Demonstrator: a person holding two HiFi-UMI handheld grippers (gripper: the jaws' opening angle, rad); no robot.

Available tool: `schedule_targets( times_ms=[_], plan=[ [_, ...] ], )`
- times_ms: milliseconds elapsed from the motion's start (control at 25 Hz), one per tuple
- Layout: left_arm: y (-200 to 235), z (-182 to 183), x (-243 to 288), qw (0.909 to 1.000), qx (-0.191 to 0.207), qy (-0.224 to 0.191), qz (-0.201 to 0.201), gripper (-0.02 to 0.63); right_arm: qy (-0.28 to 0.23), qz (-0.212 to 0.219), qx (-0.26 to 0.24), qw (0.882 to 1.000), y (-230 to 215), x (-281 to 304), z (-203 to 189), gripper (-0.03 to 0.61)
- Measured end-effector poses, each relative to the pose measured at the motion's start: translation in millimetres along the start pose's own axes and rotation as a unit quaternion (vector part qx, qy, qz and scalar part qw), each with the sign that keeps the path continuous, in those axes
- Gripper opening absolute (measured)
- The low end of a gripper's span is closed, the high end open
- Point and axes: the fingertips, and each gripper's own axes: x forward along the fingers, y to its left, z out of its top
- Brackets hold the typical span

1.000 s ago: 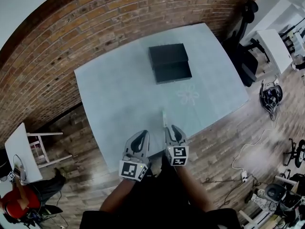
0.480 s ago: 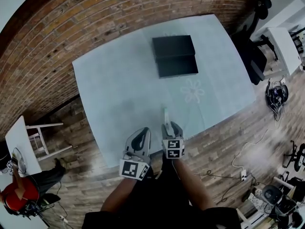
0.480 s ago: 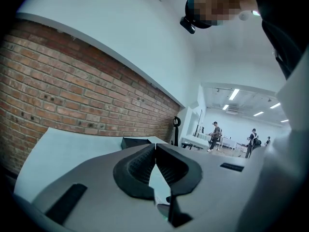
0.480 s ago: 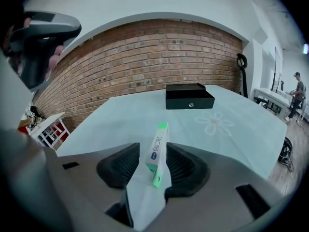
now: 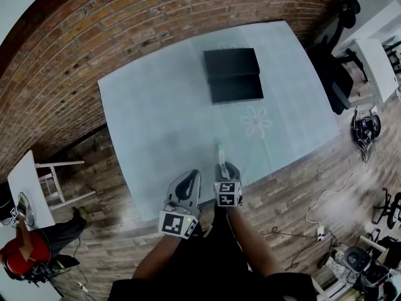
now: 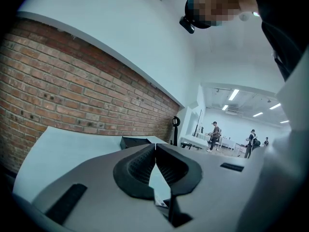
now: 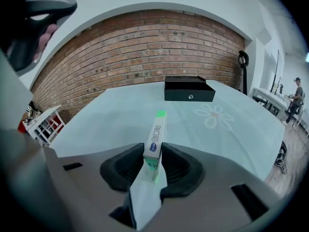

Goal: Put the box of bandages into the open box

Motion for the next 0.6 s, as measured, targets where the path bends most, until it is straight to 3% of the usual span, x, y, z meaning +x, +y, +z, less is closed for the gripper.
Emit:
schedule_targets(
  times_ms=[600],
  plan=[
    [-4.2, 4.8, 15.8, 0.9999, -0.012, 0.001, -0.003, 0.032, -0.043, 0.012, -0.017, 0.999, -25.1, -47.9, 37.2, 0.107]
  ],
)
